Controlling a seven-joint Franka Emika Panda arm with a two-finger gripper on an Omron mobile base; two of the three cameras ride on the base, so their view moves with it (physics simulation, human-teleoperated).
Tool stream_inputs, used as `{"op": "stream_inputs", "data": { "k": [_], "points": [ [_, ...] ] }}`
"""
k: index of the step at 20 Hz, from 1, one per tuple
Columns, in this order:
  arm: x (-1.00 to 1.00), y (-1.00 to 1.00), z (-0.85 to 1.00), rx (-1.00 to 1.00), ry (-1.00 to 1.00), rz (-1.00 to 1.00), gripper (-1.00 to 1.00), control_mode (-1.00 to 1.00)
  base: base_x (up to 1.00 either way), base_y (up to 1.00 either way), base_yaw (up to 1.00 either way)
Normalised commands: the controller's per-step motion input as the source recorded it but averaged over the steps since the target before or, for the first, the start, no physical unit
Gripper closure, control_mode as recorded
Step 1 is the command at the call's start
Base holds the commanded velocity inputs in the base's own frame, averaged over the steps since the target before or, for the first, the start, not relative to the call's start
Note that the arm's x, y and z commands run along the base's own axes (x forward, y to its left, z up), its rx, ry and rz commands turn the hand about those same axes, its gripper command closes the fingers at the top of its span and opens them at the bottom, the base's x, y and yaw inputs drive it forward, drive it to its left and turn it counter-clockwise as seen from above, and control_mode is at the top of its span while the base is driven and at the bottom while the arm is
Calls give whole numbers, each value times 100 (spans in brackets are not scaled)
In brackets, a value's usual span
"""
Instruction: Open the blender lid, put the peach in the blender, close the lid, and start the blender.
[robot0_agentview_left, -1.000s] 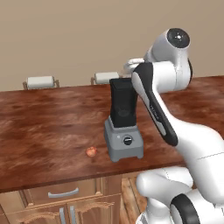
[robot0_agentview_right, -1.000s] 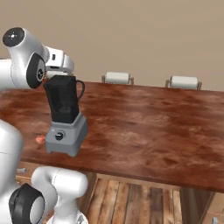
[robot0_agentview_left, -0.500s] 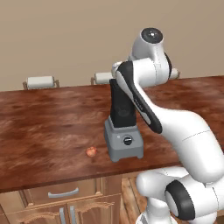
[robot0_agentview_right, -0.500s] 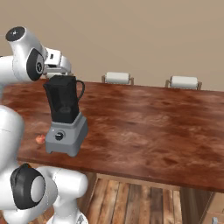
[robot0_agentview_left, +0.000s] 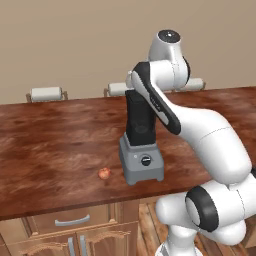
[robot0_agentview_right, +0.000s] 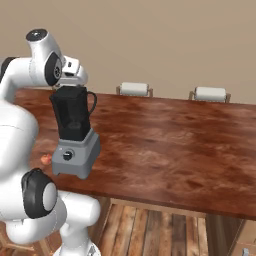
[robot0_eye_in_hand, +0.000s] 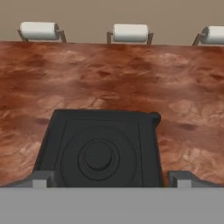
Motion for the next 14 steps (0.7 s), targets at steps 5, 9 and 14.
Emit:
{"op": "stream_inputs", "data": {
  "k": [5,9,14],
  "points": [
    [0,7,0,0,2,0,-100,-100,0,0,0],
    [0,8,-2,0,4,0,-100,-100,0,0,0],
    [0,3,-12,0,8,0,-100,-100,0,0,0]
  ]
}}
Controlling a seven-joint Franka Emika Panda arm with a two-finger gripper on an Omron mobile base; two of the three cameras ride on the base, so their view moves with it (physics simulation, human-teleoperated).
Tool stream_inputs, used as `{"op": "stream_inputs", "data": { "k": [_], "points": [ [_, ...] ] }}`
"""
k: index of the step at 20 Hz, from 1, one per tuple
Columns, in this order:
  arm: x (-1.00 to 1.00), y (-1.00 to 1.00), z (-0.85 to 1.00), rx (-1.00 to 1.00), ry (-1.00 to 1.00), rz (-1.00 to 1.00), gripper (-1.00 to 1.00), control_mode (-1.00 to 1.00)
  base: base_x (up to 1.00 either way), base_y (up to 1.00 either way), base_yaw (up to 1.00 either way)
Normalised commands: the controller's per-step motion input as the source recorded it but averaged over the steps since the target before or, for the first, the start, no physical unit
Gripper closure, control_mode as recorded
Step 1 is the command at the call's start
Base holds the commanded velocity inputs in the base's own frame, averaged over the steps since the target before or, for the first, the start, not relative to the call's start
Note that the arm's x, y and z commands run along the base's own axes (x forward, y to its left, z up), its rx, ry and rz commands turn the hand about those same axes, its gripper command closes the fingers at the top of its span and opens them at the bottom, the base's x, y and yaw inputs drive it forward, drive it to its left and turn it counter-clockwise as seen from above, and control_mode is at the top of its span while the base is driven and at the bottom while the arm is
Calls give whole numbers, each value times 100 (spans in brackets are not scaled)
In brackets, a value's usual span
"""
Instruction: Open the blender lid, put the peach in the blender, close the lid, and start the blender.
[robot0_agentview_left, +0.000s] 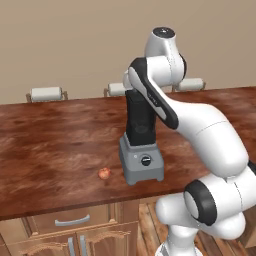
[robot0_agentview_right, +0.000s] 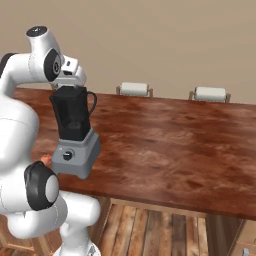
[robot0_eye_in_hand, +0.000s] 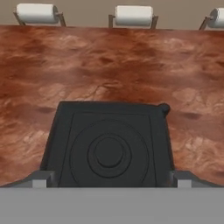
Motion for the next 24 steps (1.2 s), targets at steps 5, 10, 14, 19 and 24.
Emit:
{"op": "stream_inputs", "data": {
  "k": [5,10,14,19,24],
  "points": [
    [0,0,-14,0,7,0,-100,-100,0,0,0],
    [4,0,-13,0,7,0,-100,-100,0,0,0],
    [10,3,-12,0,8,0,-100,-100,0,0,0],
    [1,6,-10,0,7,0,-100,-100,0,0,0],
    [3,12,-16,0,5,0,-100,-100,0,0,0]
  ]
}}
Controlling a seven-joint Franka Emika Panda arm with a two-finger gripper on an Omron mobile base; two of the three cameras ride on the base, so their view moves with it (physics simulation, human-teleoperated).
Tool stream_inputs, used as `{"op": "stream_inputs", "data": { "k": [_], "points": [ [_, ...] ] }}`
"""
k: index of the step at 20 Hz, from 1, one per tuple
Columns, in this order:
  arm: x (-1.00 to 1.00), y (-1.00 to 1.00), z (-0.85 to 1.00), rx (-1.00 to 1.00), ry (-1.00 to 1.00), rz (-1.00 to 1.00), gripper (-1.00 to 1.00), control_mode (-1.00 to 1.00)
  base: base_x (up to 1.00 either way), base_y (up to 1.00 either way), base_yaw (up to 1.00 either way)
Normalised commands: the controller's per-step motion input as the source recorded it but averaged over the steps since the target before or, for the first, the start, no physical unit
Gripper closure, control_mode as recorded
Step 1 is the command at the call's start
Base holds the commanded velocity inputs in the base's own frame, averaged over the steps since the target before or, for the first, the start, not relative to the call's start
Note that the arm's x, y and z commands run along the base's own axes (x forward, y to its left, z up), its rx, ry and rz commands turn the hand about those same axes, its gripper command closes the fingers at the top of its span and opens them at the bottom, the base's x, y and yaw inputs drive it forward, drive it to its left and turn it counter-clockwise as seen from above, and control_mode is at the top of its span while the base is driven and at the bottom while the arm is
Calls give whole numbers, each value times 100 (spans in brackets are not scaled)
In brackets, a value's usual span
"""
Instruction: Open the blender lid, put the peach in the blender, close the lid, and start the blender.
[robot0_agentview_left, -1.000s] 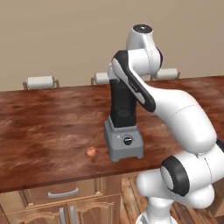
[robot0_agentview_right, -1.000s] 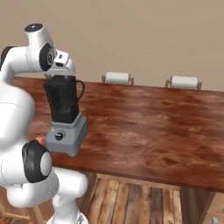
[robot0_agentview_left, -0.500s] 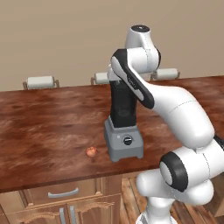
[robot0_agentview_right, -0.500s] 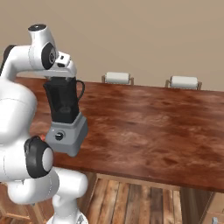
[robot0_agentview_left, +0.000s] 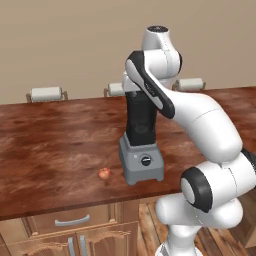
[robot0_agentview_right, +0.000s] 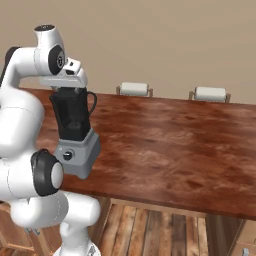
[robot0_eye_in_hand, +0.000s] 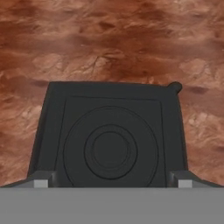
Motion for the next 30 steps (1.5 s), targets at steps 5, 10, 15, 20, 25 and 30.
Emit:
{"op": "stream_inputs", "data": {
  "k": [5,10,15,20,25,30],
  "points": [
    [6,5,-18,0,1,0,-100,-100,0,0,0],
    [14,0,-16,0,0,0,-100,-100,0,0,0],
    [18,0,-18,0,0,0,-100,-100,0,0,0],
    [17,0,-19,0,0,0,-100,-100,0,0,0],
    [19,0,-21,0,0,0,-100,-100,0,0,0],
    [19,0,-23,0,0,0,-100,-100,0,0,0]
  ]
}}
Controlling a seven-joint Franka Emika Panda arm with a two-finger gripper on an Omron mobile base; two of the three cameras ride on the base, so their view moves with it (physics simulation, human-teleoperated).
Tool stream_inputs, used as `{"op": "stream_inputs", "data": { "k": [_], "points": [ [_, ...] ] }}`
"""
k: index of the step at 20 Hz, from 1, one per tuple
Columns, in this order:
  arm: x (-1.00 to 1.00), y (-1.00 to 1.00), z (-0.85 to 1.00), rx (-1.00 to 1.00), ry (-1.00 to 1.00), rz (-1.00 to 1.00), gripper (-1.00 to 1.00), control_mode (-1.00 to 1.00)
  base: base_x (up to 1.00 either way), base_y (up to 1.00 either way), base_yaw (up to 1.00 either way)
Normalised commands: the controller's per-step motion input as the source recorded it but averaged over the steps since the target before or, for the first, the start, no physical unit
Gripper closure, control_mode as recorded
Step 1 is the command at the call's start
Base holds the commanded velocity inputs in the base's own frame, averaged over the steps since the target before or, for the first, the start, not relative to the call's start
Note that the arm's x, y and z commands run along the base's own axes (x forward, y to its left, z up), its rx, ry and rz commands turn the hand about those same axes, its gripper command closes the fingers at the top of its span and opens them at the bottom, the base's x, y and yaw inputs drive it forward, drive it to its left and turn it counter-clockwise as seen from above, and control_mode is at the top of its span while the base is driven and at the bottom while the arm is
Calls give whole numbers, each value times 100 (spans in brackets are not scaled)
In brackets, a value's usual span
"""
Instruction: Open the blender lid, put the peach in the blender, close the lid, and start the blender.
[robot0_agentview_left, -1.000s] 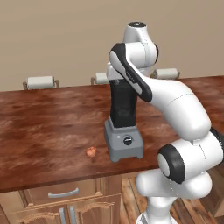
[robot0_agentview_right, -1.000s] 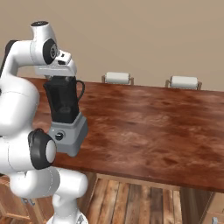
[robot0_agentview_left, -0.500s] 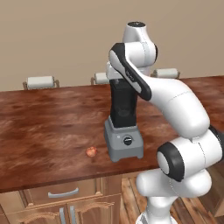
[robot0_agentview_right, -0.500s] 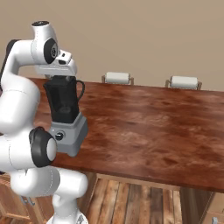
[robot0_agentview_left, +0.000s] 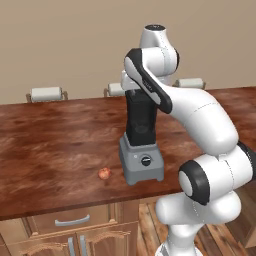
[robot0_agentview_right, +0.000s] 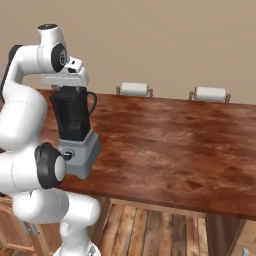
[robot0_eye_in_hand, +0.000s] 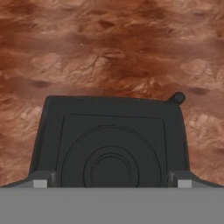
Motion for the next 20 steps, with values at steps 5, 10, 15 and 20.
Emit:
{"op": "stream_inputs", "data": {
  "k": [5,10,15,20],
  "points": [
    [17,0,-23,0,0,0,-100,-100,0,0,0],
    [9,0,-22,0,0,0,-100,-100,0,0,0],
    [3,0,-29,0,0,0,-100,-100,0,0,0],
    [8,0,-31,0,0,0,-100,-100,0,0,0]
  ]
}}
